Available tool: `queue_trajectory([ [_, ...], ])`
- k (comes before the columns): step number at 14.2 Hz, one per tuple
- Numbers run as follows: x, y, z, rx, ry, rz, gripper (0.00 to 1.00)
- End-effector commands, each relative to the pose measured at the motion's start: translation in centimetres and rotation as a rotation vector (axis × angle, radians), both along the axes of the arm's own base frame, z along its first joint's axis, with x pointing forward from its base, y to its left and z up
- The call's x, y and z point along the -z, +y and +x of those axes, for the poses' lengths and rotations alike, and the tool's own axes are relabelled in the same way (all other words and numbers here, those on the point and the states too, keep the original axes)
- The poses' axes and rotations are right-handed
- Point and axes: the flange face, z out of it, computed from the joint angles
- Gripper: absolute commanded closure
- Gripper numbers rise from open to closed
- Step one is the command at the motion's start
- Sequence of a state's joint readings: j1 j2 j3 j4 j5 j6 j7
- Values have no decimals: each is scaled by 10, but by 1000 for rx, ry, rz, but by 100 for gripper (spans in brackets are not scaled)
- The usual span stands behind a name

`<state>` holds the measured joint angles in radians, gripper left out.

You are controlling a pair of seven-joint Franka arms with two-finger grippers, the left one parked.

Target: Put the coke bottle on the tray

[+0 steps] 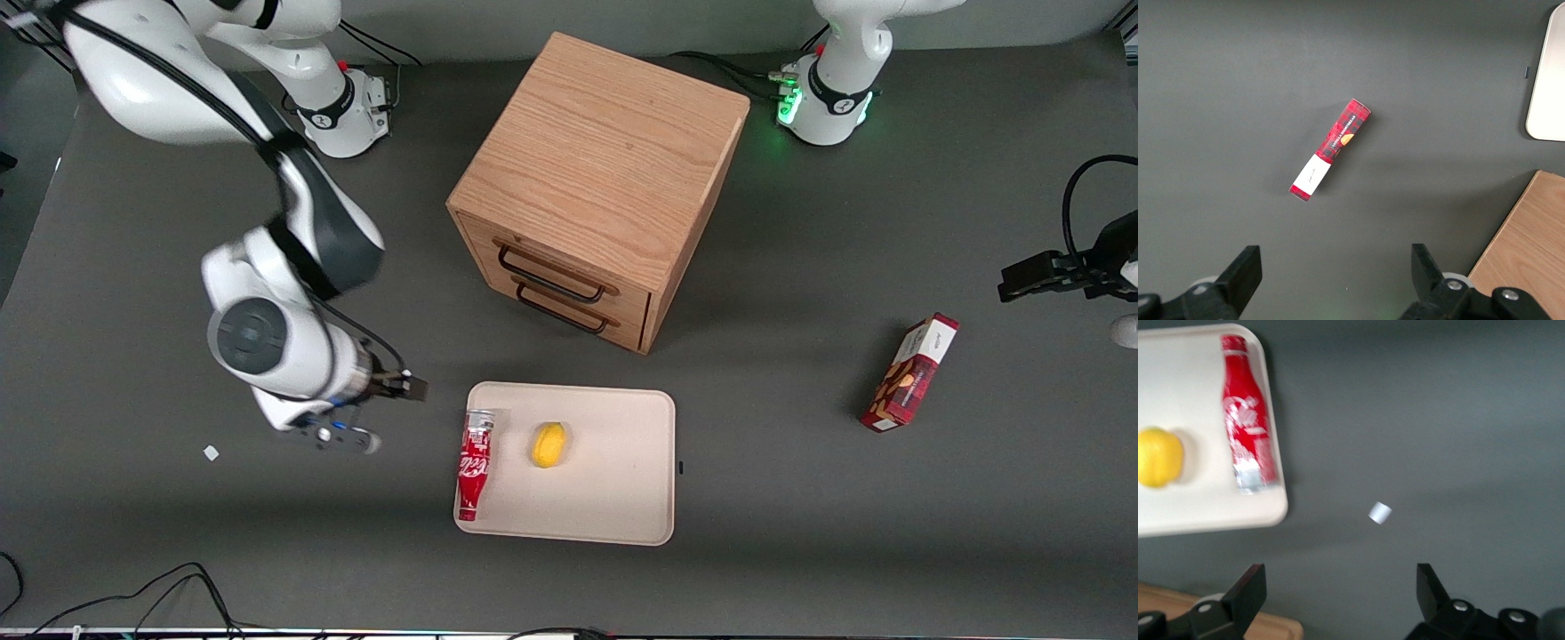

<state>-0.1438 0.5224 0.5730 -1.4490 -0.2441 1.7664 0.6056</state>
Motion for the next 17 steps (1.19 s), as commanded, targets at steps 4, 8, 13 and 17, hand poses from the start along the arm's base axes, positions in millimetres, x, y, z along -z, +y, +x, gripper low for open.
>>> queue_trajectory([
  [4,-82,-96,-50,-78,58,14,0],
  [8,-97,-113,-61,-112,90,-14,0],
  [13,-126,-116,-78,-126,70,-46,0],
  [17,-156,-134,-115,-93,26,17,0],
])
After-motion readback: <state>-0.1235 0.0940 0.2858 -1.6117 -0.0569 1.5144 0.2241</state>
